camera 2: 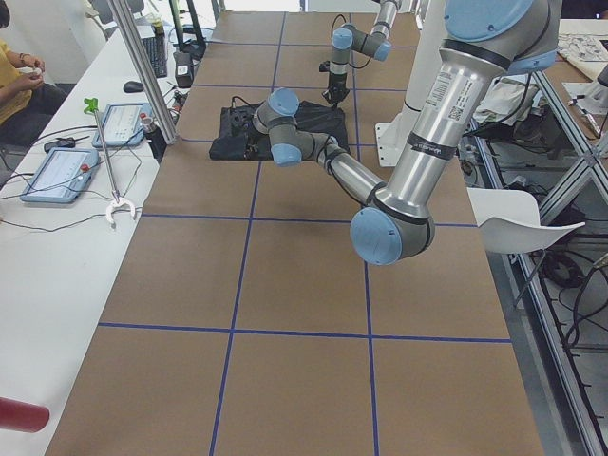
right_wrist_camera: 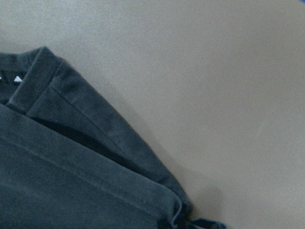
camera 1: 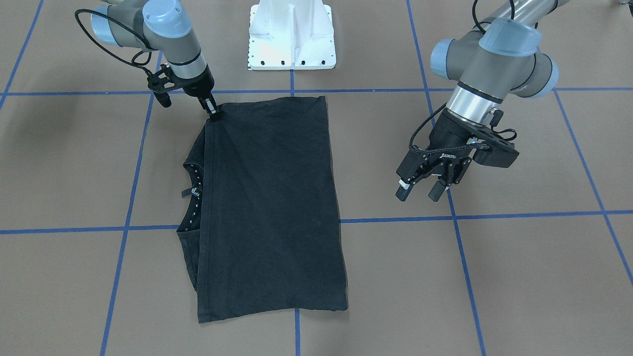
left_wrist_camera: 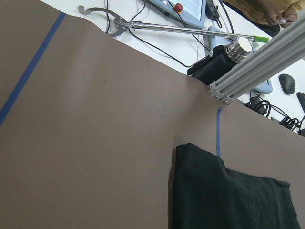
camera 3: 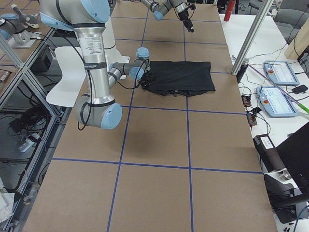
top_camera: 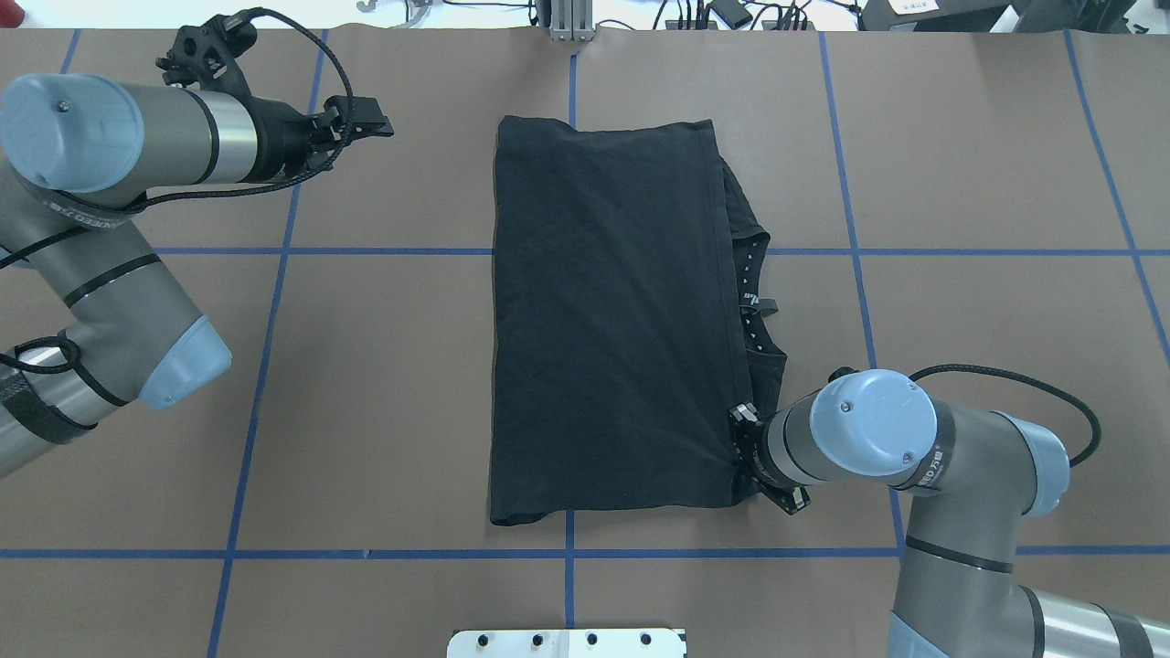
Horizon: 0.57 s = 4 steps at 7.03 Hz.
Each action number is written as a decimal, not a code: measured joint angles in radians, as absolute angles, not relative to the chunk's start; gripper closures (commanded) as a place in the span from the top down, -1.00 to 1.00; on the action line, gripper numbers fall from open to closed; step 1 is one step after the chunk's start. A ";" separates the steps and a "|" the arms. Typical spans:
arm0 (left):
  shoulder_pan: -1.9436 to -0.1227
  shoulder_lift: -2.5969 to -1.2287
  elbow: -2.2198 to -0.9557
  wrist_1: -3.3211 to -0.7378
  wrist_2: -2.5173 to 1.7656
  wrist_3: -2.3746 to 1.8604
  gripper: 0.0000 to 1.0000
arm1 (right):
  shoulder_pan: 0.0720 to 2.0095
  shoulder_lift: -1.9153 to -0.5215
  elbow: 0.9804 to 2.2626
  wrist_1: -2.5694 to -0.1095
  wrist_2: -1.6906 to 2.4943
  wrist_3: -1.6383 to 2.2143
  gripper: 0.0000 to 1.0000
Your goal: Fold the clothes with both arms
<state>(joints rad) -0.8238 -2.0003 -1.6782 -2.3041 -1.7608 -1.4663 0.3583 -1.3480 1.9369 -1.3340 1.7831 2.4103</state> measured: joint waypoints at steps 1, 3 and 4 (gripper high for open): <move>-0.823 -2.000 -1.678 -2.304 -1.761 -1.466 0.98 | 0.362 -1.350 1.939 -1.335 1.790 2.404 -1.00; -0.821 -1.999 -1.678 -2.304 -1.760 -1.466 0.99 | 0.381 -1.352 1.941 -1.336 1.811 2.396 -1.00; -0.820 -1.999 -1.678 -2.304 -1.760 -1.466 0.98 | 0.392 -1.354 1.940 -1.335 1.825 2.393 -0.39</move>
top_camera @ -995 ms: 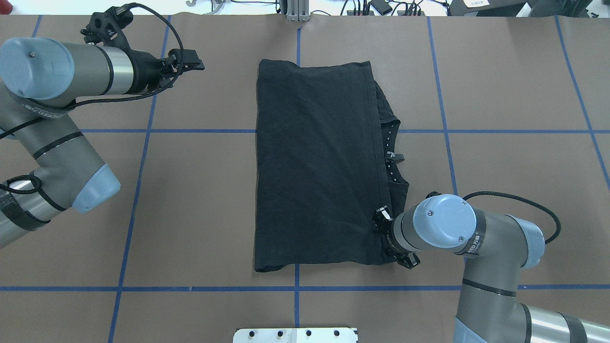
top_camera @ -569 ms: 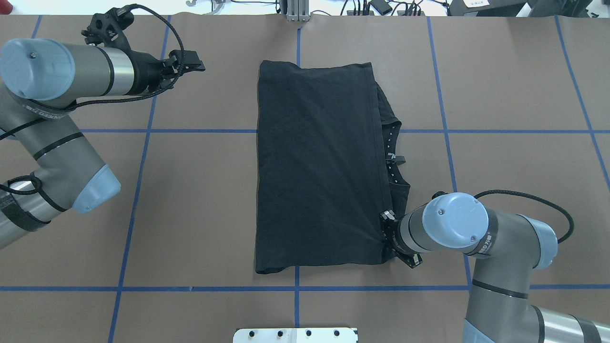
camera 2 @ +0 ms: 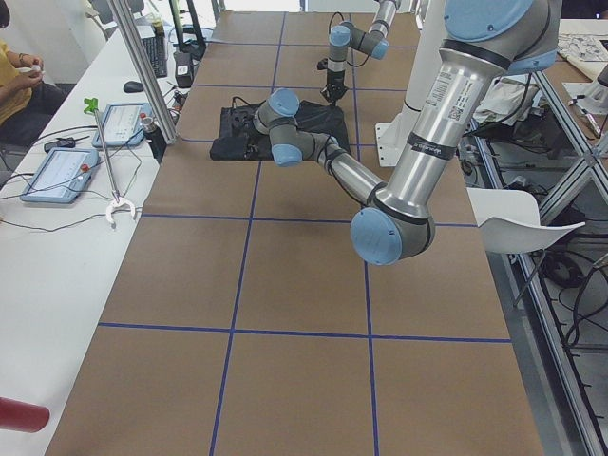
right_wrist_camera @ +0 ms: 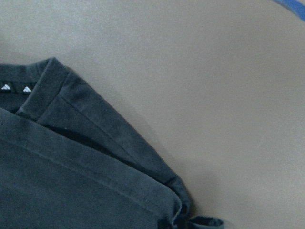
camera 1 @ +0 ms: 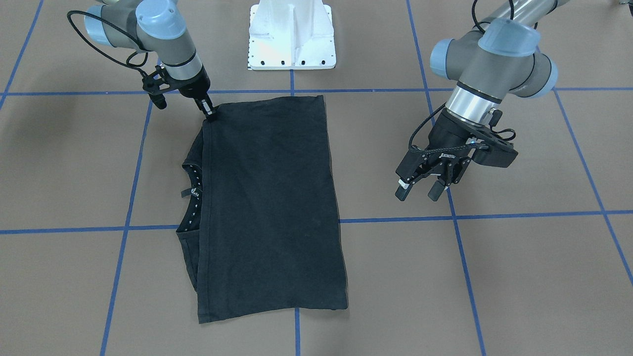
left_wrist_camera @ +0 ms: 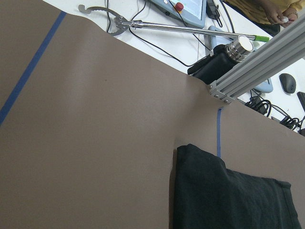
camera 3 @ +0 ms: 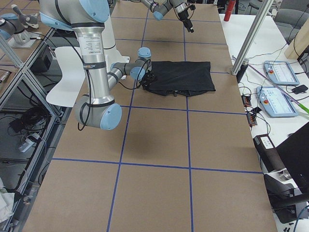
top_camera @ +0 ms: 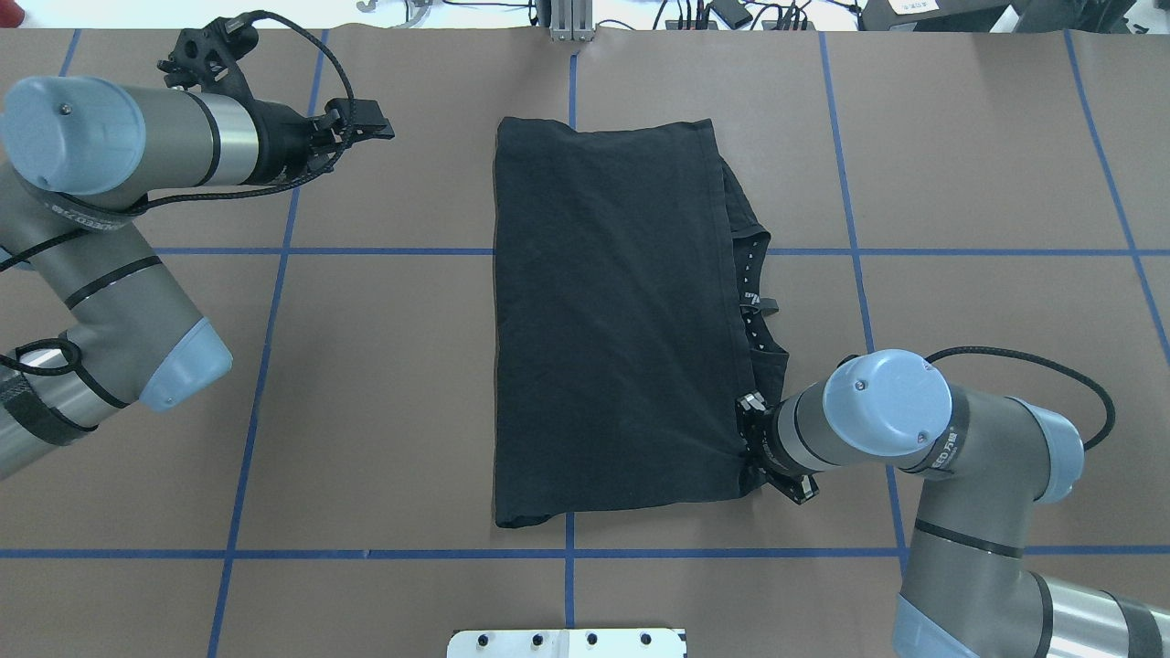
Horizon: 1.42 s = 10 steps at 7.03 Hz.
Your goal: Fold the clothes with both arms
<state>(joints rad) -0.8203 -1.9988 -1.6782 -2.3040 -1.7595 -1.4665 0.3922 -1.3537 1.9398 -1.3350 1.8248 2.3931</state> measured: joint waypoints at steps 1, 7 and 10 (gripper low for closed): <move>-0.819 -1.999 -1.678 -2.304 -1.760 -1.467 0.98 | 0.393 -1.354 1.934 -1.335 1.829 2.392 0.02; -0.815 -1.998 -1.683 -2.304 -1.747 -1.468 0.98 | 0.386 -1.352 1.919 -1.334 1.825 2.392 0.08; -0.811 -1.979 -1.698 -2.304 -1.744 -1.468 0.98 | 0.385 -1.347 1.899 -1.331 1.824 2.391 -0.46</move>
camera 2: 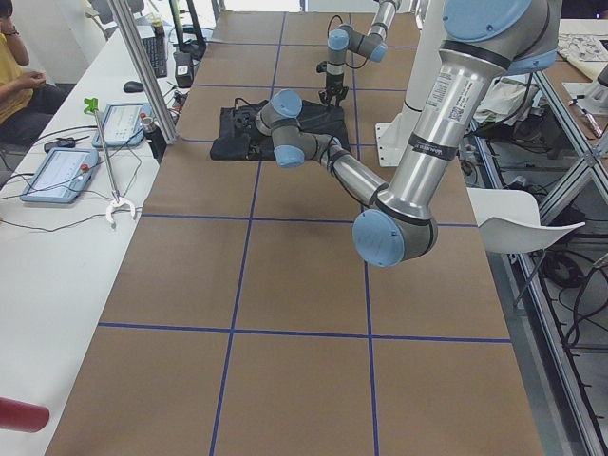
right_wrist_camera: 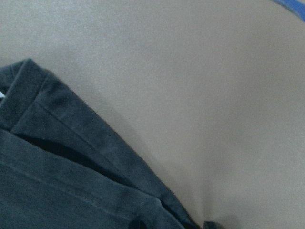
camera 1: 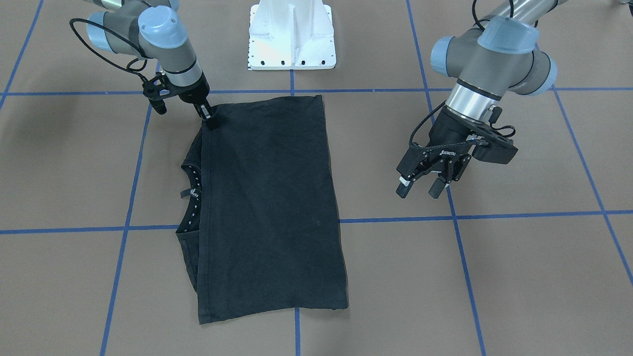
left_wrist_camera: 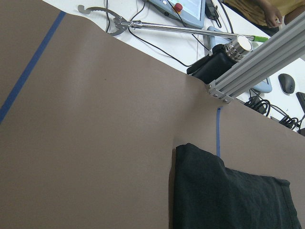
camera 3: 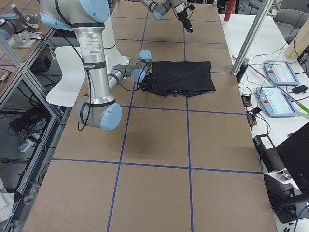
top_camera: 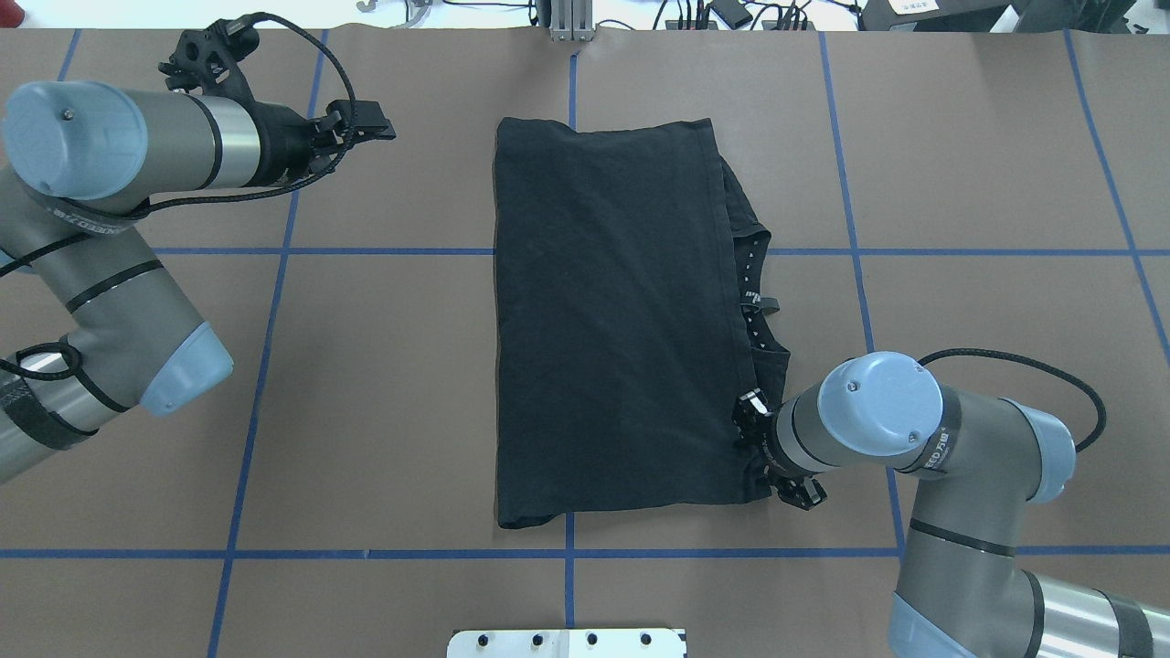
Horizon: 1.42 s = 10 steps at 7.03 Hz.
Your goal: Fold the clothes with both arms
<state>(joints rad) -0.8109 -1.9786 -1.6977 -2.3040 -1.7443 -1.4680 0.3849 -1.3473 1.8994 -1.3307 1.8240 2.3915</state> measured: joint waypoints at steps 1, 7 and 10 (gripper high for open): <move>-0.810 -1.976 -1.700 -2.304 -1.744 -1.468 0.98 | 0.386 -1.346 1.896 -1.330 1.824 2.391 -0.99; -0.810 -1.964 -1.711 -2.304 -1.745 -1.468 0.98 | 0.419 -1.345 1.916 -1.329 1.853 2.383 -1.00; -0.787 -1.964 -1.741 -2.306 -1.747 -1.535 0.98 | 0.455 -1.352 1.945 -1.336 1.900 2.379 -1.00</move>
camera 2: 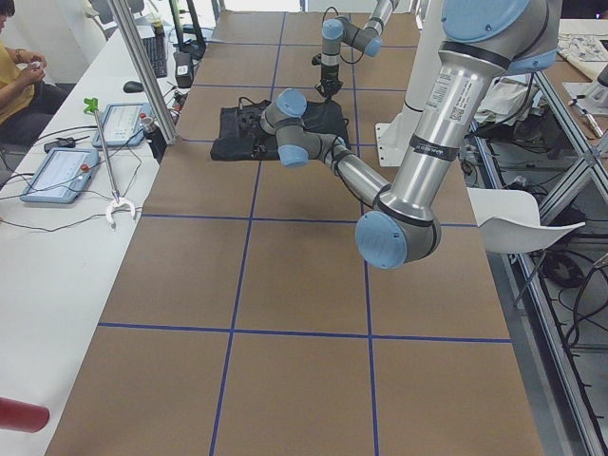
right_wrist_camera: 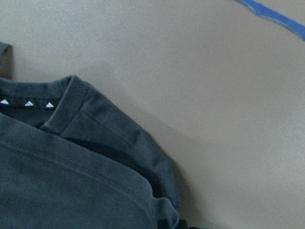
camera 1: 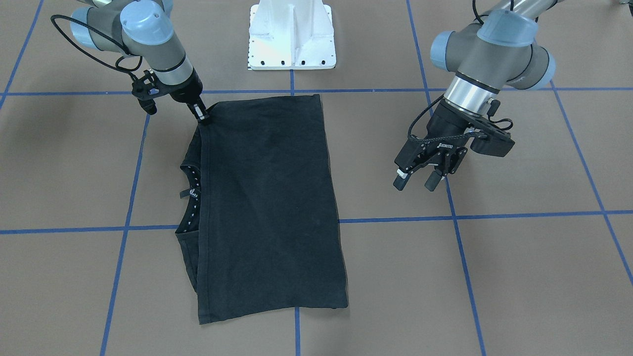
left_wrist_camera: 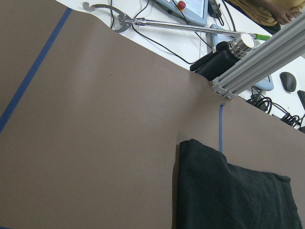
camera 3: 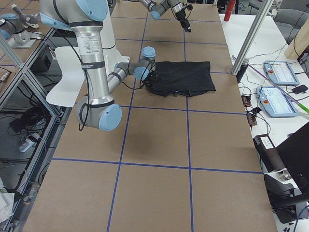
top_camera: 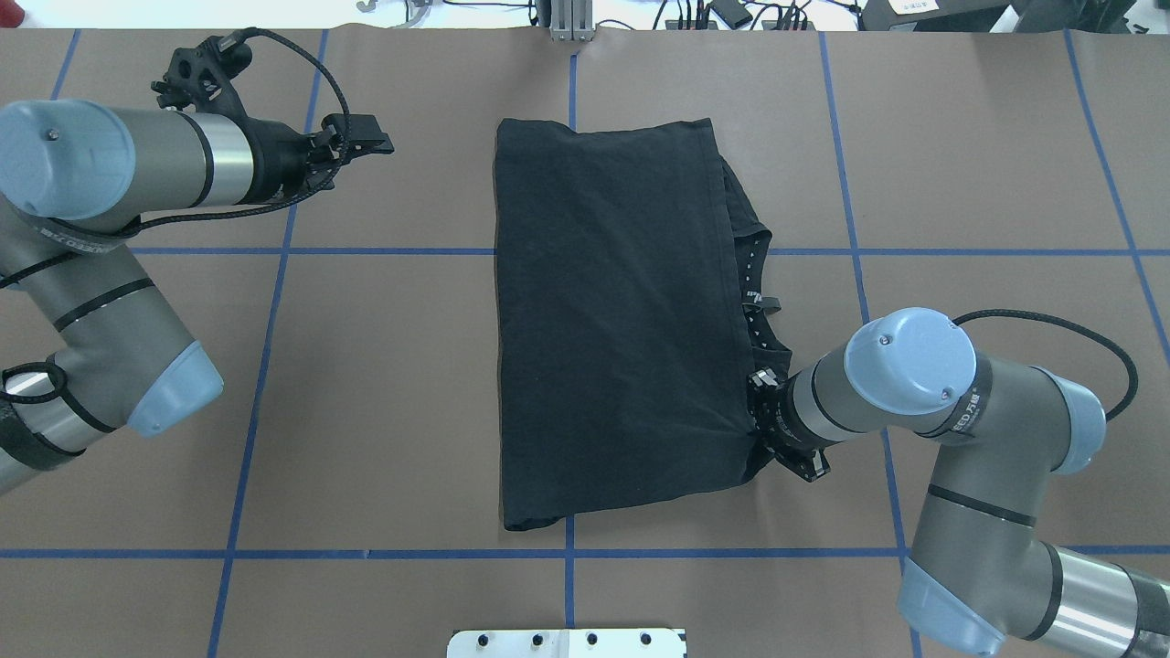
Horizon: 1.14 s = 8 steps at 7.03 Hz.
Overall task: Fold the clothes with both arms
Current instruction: 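Lower the left gripper to the shirt's other near corner and grasp it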
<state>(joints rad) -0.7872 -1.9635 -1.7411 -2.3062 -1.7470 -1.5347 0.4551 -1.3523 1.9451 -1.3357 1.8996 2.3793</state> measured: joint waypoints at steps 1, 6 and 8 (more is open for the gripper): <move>-0.764 -1.961 -1.770 -2.307 -1.740 -1.590 0.98 | 0.452 -1.353 1.948 -1.336 1.903 2.379 -1.00; -0.324 -1.802 -1.961 -2.308 -1.345 -2.081 0.96 | 0.432 -1.351 1.959 -1.335 1.932 2.380 -1.00; -0.191 -1.773 -1.958 -2.305 -1.246 -2.166 0.89 | 0.431 -1.352 1.961 -1.335 1.943 2.379 -1.00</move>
